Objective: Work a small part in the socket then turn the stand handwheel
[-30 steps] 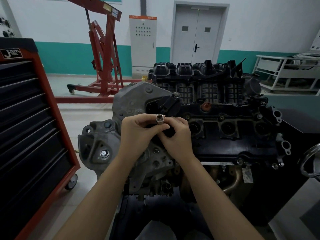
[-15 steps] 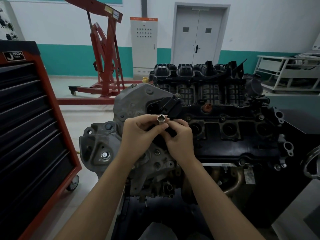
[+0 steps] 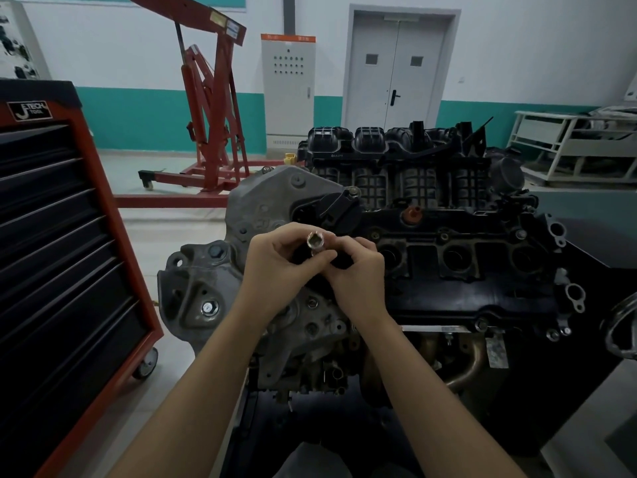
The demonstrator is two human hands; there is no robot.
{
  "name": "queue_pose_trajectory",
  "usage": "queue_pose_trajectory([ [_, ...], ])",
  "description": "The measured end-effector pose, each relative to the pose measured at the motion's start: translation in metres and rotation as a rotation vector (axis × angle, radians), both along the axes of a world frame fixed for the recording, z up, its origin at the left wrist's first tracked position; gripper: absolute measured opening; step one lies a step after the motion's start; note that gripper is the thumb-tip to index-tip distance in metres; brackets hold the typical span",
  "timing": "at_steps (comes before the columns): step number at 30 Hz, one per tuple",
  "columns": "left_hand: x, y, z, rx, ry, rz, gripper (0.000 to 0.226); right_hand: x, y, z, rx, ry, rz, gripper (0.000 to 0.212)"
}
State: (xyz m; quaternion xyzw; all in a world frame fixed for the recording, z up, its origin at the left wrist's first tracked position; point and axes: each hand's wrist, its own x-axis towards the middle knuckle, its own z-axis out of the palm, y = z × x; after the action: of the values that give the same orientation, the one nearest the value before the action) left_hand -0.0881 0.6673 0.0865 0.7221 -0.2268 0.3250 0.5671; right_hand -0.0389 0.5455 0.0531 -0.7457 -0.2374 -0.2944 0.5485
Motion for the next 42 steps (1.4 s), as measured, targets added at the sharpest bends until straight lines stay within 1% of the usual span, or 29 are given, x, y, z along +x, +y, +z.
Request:
queue_pose_trajectory([
  [1, 0.0, -0.0001, -0.0004, -0.004, -0.011, 0.022, 0.022, -0.0006, 0.0001, 0.0004, 0.002, 0.001, 0.0, 0.018],
  [3, -0.0007, -0.0018, -0.0006, -0.072, 0.015, 0.031, 0.022, -0.0017, -0.0004, 0.0007, -0.012, -0.009, 0.013, 0.017],
  [6, -0.0013, -0.0038, 0.0007, -0.145, 0.06, -0.007, 0.027, -0.0006, -0.0011, -0.0017, -0.091, -0.106, 0.005, 0.022],
  [7, -0.0015, -0.0034, 0.0012, -0.146, 0.064, -0.027, 0.028, 0.0005, -0.0011, -0.0025, -0.088, -0.096, 0.004, 0.023],
  [10, -0.0023, -0.0017, 0.0025, -0.072, 0.04, -0.051, 0.027, 0.0012, -0.0007, -0.0006, -0.012, 0.012, 0.014, 0.022],
  [12, -0.0025, -0.0019, 0.002, -0.014, 0.015, -0.002, 0.023, 0.0011, -0.0001, -0.0005, -0.007, 0.019, 0.006, 0.017],
  [15, -0.0009, -0.0025, -0.0002, -0.072, 0.007, 0.057, 0.02, 0.0003, 0.0002, -0.0003, -0.035, -0.004, 0.006, 0.017],
  [18, 0.0, -0.0036, -0.001, -0.117, 0.054, 0.006, 0.023, 0.0017, -0.001, -0.0033, -0.101, -0.083, 0.002, 0.024],
  [21, 0.0006, -0.0023, -0.0019, -0.088, 0.048, -0.006, 0.026, 0.0018, -0.0013, -0.0022, -0.051, 0.016, 0.003, 0.025],
  [23, 0.0007, -0.002, -0.0025, -0.07, 0.01, 0.021, 0.022, 0.0007, -0.0011, -0.0001, 0.015, 0.051, 0.02, 0.019],
  [25, 0.0004, -0.0023, -0.002, -0.089, -0.009, 0.042, 0.022, -0.0011, -0.0008, 0.0021, 0.03, 0.045, 0.033, 0.016],
  [28, -0.001, -0.0037, -0.0004, -0.105, 0.008, 0.026, 0.027, -0.0011, -0.0025, 0.0005, -0.084, -0.026, 0.032, 0.024],
  [30, -0.0006, -0.0031, 0.0001, -0.098, 0.02, -0.005, 0.031, 0.0003, -0.0033, -0.0012, -0.121, -0.009, 0.031, 0.028],
  [32, -0.0006, -0.0031, 0.0006, -0.067, 0.028, -0.026, 0.031, 0.0014, -0.0034, -0.0007, -0.083, 0.033, 0.03, 0.026],
  [36, -0.0012, -0.0038, 0.0002, -0.016, -0.023, 0.059, 0.028, -0.0015, -0.0023, 0.0024, 0.005, 0.035, 0.041, 0.015],
  [38, -0.0009, -0.0039, -0.0002, -0.007, -0.045, 0.076, 0.028, -0.0013, -0.0027, 0.0026, -0.025, 0.005, 0.043, 0.017],
  [40, 0.0, -0.0038, -0.0006, 0.004, -0.045, 0.082, 0.031, -0.0005, -0.0031, 0.0009, -0.09, -0.051, 0.038, 0.023],
  [42, 0.0008, -0.0035, -0.0005, -0.005, -0.029, 0.066, 0.034, 0.0003, -0.0035, -0.0007, -0.086, -0.039, 0.05, 0.027],
])
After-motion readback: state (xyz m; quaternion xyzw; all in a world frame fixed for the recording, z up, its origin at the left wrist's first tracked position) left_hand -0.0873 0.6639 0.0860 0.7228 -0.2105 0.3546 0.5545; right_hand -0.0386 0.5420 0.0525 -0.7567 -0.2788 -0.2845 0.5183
